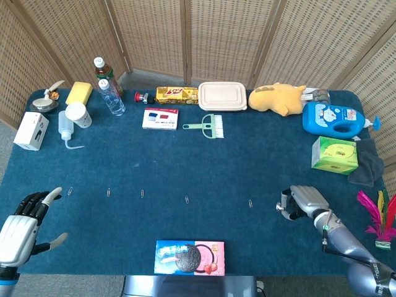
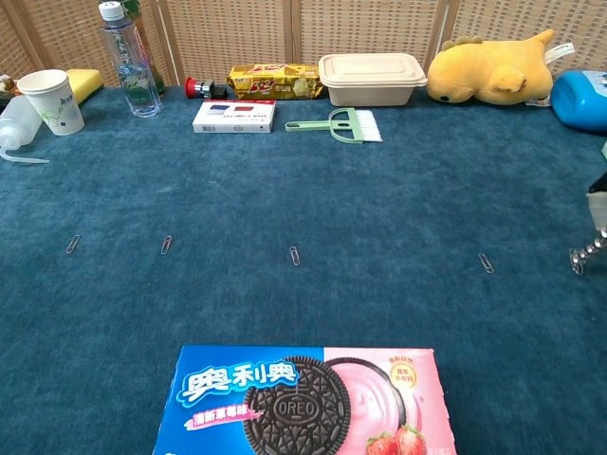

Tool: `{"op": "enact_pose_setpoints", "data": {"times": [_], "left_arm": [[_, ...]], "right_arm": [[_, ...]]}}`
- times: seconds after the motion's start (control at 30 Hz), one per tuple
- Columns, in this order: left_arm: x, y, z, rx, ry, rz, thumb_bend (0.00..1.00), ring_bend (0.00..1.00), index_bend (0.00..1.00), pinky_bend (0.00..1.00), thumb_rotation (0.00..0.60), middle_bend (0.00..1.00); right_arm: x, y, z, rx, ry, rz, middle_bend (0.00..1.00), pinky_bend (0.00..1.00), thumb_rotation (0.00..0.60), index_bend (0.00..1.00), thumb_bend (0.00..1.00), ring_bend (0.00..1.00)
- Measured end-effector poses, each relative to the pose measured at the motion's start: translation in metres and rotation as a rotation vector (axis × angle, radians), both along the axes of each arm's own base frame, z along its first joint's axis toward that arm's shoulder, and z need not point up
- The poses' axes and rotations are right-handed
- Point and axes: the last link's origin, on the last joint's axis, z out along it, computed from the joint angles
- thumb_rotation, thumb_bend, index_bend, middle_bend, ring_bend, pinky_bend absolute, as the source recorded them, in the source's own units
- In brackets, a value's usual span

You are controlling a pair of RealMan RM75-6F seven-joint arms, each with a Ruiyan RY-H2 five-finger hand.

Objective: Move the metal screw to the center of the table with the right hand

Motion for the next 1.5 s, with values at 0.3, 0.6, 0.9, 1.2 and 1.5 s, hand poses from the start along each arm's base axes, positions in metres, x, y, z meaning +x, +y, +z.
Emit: {"op": "enact_pose_setpoints", "data": {"times": [0.3,0.6,0.9,1.2,1.5], "left_arm": [[-0.001,-0.002,0.0,0.002,-0.002,0.006,0.2,0.15,0.07,0.14,0.6,0.25],[-0.01,-0.008,0.004,0.012,-0.001,0.035,0.2,0.15,0.07,0.14,0.6,0.25],[-0.02,-0.013,0.007,0.023,0.0,0.07,0.21,0.15,0.07,0.14,0.6,0.25],[-0.025,-0.016,0.009,0.027,-0.002,0.087,0.2,0.15,0.07,0.14,0.6,0.25],[-0.024,-0.015,0.006,0.019,-0.005,0.083,0.2,0.15,0.07,0.14,0.6,0.24]], "right_arm": [[0.044,-0.025,0.008,-0.064,-0.124,0.075,0.92,1.0,0.6,0.64,0.43,1.0],[0.087,-0.061,-0.011,-0.075,-0.224,0.129,0.92,1.0,0.6,0.63,0.43,1.0],[0.108,-0.092,-0.034,-0.082,-0.224,0.117,0.91,1.0,0.6,0.63,0.43,1.0],[0.11,-0.117,-0.05,-0.113,-0.188,0.079,0.87,1.0,0.6,0.57,0.43,0.94],[0.101,-0.122,-0.047,-0.165,-0.176,0.076,0.46,0.73,0.6,0.25,0.43,0.4]]}}
